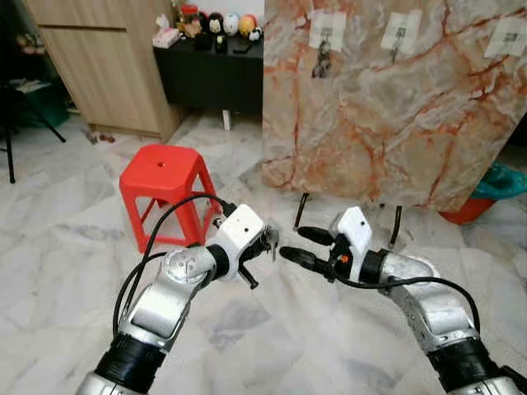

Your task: Hang keys on a hook

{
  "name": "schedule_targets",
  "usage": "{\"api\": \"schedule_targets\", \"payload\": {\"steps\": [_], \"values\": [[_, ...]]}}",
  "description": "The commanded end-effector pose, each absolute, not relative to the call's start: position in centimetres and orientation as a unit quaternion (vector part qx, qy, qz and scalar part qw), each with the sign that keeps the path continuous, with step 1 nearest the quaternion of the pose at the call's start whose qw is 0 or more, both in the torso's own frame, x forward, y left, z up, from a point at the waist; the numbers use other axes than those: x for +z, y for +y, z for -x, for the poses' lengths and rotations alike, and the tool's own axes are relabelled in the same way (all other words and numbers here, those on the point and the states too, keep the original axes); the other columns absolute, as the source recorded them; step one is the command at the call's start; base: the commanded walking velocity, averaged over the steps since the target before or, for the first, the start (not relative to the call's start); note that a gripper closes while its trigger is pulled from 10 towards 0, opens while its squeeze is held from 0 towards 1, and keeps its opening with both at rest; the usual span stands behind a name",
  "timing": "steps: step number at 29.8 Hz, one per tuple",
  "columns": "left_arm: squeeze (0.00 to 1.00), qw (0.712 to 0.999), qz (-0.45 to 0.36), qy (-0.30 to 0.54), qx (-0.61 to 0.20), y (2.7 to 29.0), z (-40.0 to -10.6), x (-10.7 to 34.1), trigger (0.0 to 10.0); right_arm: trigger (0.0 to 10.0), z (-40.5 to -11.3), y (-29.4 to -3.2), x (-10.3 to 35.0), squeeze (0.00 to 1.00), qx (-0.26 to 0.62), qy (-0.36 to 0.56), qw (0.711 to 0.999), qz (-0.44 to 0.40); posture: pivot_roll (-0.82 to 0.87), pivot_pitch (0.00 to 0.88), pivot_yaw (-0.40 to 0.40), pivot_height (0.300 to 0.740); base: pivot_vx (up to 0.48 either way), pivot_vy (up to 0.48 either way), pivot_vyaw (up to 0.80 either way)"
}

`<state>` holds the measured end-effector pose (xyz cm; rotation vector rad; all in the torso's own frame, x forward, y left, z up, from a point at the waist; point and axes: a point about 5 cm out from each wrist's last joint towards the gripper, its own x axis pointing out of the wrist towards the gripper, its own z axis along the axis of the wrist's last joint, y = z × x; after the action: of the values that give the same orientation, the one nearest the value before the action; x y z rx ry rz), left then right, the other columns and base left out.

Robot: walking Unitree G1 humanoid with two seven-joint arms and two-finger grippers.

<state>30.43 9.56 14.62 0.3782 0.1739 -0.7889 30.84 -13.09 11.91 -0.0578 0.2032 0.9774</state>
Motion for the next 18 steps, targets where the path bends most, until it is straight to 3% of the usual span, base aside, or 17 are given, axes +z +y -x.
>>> {"api": "schedule_targets", "payload": {"steps": [1, 18], "values": [[0.0, 0.903, -0.195, 0.075, -0.376, 9.69, -30.72, 15.04, 10.0, 10.0, -31.02, -13.26, 12.54, 0.0, 0.465, 0.088, 0.88, 0.029, -0.02, 0.0, -0.022, 0.74, 0.0, 0.0, 0.0], [0.0, 0.903, -0.195, 0.075, -0.376, 9.69, -30.72, 15.04, 10.0, 10.0, -31.02, -13.26, 12.54, 0.0, 0.465, 0.088, 0.88, 0.029, -0.02, 0.0, -0.022, 0.74, 0.0, 0.0, 0.0]]}}
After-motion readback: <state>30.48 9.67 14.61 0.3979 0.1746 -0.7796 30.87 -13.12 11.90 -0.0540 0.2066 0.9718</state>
